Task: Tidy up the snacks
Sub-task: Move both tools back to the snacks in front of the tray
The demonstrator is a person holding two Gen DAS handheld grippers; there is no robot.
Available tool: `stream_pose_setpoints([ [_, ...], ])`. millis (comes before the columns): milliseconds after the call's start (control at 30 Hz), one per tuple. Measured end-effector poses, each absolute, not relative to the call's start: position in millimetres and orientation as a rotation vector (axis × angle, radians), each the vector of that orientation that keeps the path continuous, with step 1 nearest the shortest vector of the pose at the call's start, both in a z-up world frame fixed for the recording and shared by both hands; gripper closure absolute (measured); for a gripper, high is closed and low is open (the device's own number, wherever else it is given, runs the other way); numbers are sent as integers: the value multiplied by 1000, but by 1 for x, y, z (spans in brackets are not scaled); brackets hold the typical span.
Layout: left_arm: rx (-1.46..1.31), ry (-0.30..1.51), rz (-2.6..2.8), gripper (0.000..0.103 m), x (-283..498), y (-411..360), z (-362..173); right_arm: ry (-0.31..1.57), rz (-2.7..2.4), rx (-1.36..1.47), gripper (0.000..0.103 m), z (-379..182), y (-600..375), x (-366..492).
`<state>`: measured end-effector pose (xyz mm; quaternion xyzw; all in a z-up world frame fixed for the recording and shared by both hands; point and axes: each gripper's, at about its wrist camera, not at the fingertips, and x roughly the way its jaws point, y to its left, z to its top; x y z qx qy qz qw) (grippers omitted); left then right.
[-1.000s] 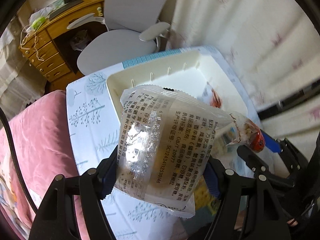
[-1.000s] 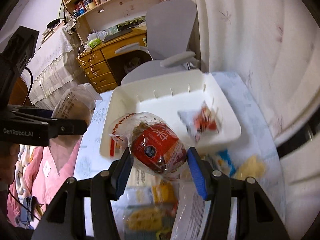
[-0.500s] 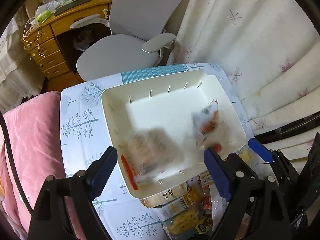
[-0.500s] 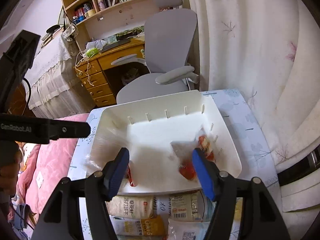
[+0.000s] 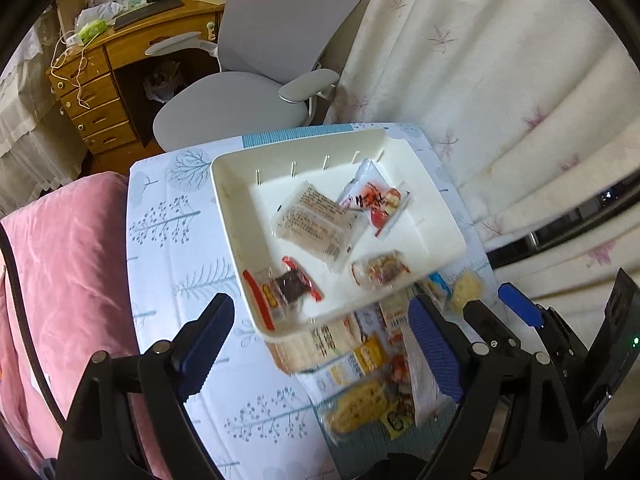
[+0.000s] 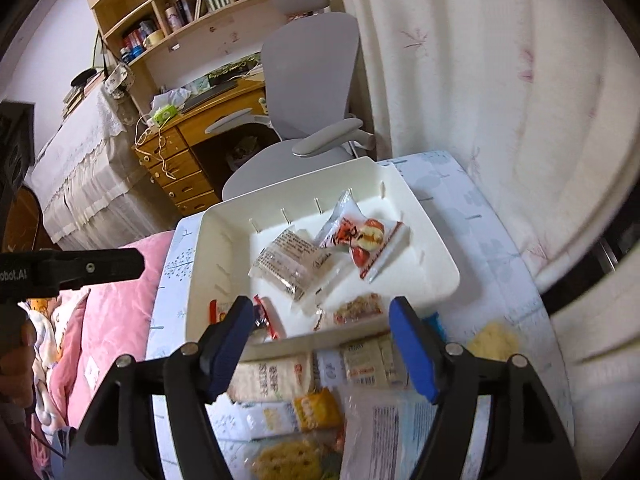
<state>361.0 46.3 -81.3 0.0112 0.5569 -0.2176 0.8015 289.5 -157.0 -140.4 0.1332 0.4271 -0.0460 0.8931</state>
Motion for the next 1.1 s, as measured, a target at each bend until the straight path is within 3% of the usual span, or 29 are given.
stream_pose_setpoints([
  [567,67,1198,-542,15,224,116,-73,912,-259,501,29,-154,-119,136],
  [1100,82,1358,-508,15,169,115,-136,1008,-278,633,29,-195,-137,76],
])
